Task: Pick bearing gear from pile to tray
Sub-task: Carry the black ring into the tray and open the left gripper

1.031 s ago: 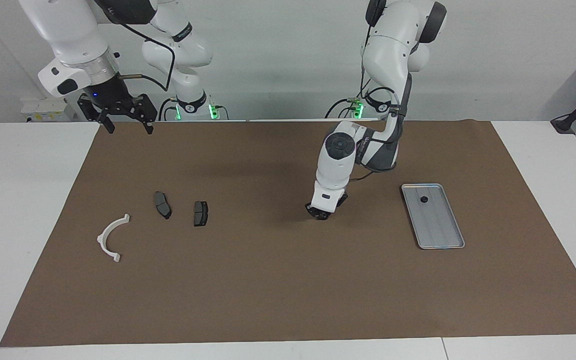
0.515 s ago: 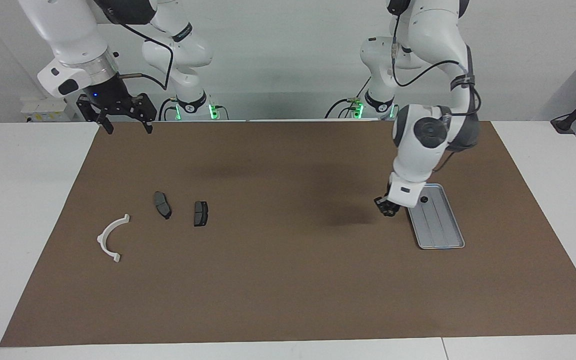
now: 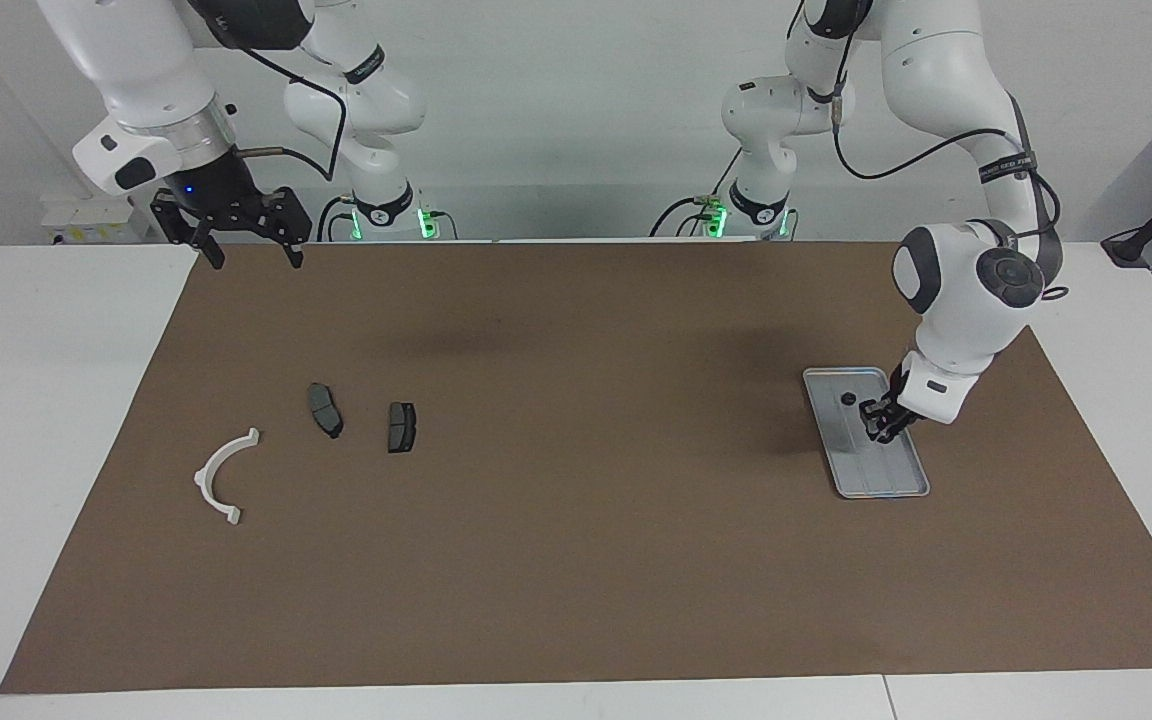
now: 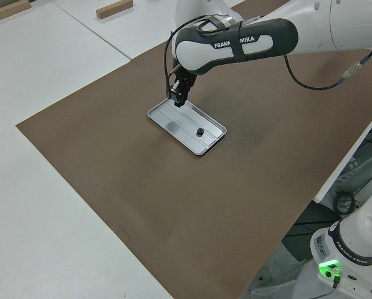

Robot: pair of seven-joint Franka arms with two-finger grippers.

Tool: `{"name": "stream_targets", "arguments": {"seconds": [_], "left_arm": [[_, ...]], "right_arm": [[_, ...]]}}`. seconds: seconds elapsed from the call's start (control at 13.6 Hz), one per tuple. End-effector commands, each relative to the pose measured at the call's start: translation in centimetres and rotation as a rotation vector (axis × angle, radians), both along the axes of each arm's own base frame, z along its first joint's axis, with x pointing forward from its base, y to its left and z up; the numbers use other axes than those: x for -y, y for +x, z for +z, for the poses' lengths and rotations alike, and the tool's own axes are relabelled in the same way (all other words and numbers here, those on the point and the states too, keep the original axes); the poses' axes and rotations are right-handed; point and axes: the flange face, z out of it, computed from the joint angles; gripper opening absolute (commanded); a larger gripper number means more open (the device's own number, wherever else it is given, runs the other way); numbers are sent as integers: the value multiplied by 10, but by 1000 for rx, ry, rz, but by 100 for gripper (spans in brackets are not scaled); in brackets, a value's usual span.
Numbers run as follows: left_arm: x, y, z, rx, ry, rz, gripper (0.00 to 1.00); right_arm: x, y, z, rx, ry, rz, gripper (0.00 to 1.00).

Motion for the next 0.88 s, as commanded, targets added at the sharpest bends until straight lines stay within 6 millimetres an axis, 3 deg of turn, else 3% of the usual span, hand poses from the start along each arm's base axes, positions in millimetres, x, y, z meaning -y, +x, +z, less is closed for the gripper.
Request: {"name": "stream_targets", "arguments": {"seconds": [0.0,0.37,0.44,0.59,0.66,0.81], "left_arm": [[-1,-6,-21,12,-15,-11,14],[1,-22,-44,12,-16,-17,20],[1,-22,-43,13,-16,-17,29],[-1,-22,-42,4,-14,-25,100],[-1,-21,-32,1,-12,-28,100],[-2,-16,19,4,-4,-25,100]], "right_arm": [[3,3,2,24,-21,24,100],[3,3,3,30,-23,24,100],[3,3,3,29,-23,24,100],[3,3,3,30,-23,24,100],[4,3,3,30,-24,24,100],[3,3,3,29,-23,24,100]]}}
